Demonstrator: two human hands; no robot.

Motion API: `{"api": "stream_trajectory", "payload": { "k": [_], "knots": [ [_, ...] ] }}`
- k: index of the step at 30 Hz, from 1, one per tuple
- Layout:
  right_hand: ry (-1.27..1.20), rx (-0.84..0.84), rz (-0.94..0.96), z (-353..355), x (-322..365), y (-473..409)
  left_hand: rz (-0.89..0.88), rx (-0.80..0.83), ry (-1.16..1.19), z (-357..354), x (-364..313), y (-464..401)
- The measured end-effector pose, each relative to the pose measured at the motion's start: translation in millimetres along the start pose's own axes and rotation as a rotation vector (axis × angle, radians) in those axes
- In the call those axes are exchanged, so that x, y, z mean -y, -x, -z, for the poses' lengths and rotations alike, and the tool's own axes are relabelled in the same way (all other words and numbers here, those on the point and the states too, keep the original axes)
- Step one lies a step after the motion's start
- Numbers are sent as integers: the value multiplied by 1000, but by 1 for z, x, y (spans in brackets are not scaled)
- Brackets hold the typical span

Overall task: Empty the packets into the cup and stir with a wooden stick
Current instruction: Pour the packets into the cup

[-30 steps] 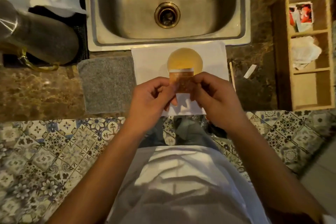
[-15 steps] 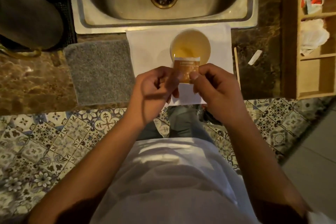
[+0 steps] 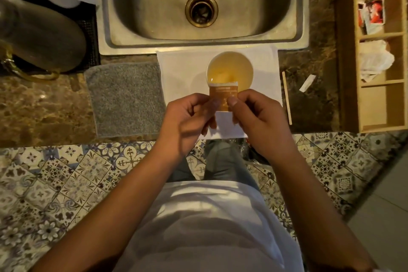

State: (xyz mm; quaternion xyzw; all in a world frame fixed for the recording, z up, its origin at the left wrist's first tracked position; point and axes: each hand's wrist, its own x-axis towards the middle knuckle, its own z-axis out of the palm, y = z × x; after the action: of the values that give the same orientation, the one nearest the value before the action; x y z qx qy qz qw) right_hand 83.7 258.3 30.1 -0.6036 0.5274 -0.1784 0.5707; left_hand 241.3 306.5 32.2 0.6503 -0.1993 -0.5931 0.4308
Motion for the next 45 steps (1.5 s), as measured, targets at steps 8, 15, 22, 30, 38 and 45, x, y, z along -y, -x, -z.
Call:
{"api": "stream_trajectory", "payload": {
  "k": [8,15,22,30,38,45],
  "knots": [
    [-35,-1,-16,3,-2,-4,24,-19,-40,-3,-2,-3],
    [-22,-5,-37,6,-2,-4,-9,-5,-43,-5,-3,-3],
    [-20,3,-56,8,-1,-4,4,0,-54,-5,-4,-3],
    [-37,6,-81,9,1,-5,28,13,-47,-5,-6,-3],
    [-31,16,-108,11,0,-7,55,9,-43,-6,-6,-4],
    [-51,15,-130,11,1,-8,79,10,-45,-6,-8,-5]
  ]
}}
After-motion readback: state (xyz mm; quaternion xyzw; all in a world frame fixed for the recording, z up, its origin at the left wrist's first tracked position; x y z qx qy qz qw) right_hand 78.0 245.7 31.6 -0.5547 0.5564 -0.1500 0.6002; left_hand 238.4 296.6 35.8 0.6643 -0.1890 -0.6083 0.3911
